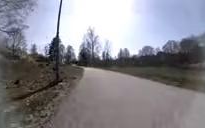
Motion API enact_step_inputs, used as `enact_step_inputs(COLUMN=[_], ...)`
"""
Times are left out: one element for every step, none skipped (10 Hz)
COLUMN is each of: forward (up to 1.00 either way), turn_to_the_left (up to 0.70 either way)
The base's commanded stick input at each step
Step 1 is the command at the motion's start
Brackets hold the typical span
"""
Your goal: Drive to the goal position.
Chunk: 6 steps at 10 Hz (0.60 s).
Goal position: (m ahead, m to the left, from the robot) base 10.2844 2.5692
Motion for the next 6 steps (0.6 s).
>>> enact_step_inputs(forward=[0.85, 0.85, 0.85, 0.85, 0.85, 0.85], turn_to_the_left=[0.0, 0.0, 0.0, 0.0, 0.0, 0.0])
